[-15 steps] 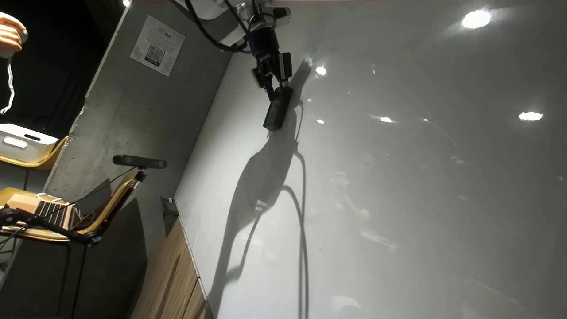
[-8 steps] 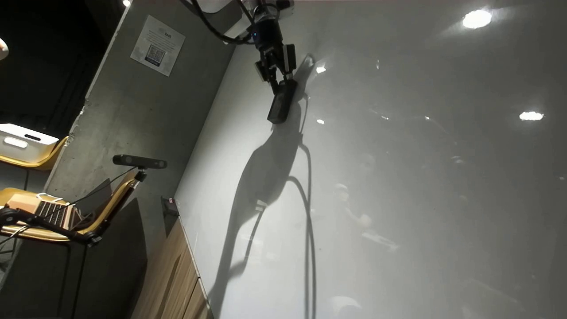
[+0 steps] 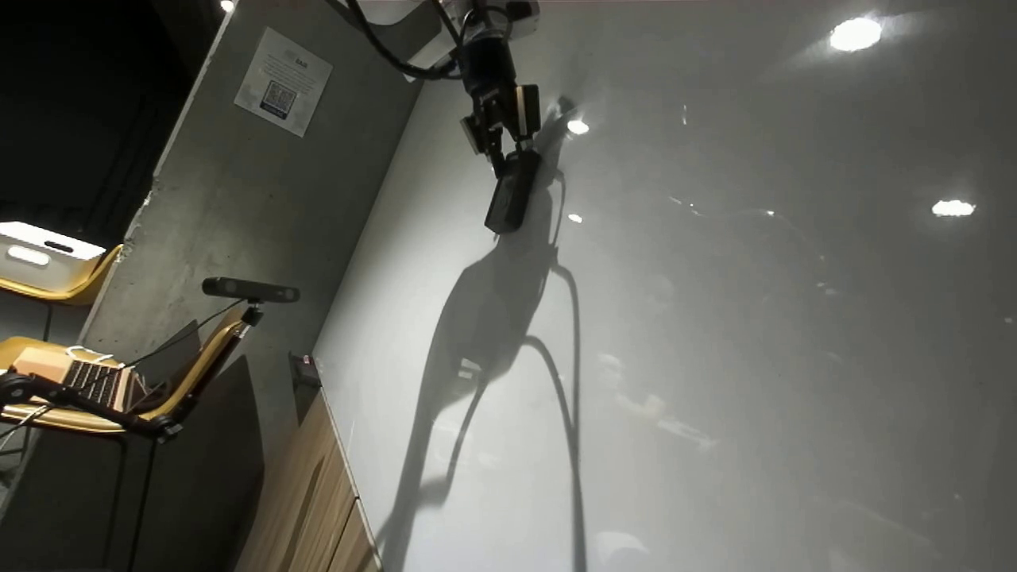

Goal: Use the duster to rub the drawing on the white board

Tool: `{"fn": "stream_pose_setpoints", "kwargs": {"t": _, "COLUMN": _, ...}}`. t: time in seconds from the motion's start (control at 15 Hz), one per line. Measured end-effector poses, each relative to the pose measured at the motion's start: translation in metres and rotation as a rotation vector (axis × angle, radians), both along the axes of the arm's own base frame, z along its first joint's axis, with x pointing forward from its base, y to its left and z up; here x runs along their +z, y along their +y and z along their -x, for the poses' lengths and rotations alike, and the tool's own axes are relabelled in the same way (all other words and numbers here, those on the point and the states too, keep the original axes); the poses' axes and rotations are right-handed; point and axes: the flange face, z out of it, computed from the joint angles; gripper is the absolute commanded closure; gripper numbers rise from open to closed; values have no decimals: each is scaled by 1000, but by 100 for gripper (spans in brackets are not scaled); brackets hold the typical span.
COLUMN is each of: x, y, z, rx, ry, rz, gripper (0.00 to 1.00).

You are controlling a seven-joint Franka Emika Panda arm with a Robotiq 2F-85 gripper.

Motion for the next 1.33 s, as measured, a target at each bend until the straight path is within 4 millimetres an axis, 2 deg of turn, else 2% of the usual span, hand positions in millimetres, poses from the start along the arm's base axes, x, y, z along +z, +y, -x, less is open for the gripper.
{"fn": "stream_pose_setpoints", "kwargs": {"t": 0.4, "x": -33, "y": -26, "z": -5, "rx": -31, "ry": 64, "rz": 25, "gripper": 71}}
{"fn": "stream_pose_setpoints", "kwargs": {"t": 0.8, "x": -98, "y": -34, "z": -9, "rx": -44, "ry": 189, "rz": 63, "gripper": 71}}
{"fn": "stream_pose_setpoints", "kwargs": {"t": 1.07, "x": -137, "y": -62, "z": 9, "rx": -53, "ry": 272, "rz": 104, "gripper": 71}}
{"fn": "stream_pose_setpoints", "kwargs": {"t": 1.2, "x": -158, "y": -79, "z": 24, "rx": -57, "ry": 314, "rz": 119, "gripper": 71}}
{"fn": "stream_pose_setpoints", "kwargs": {"t": 1.33, "x": -181, "y": -87, "z": 43, "rx": -57, "ry": 356, "rz": 130, "gripper": 71}}
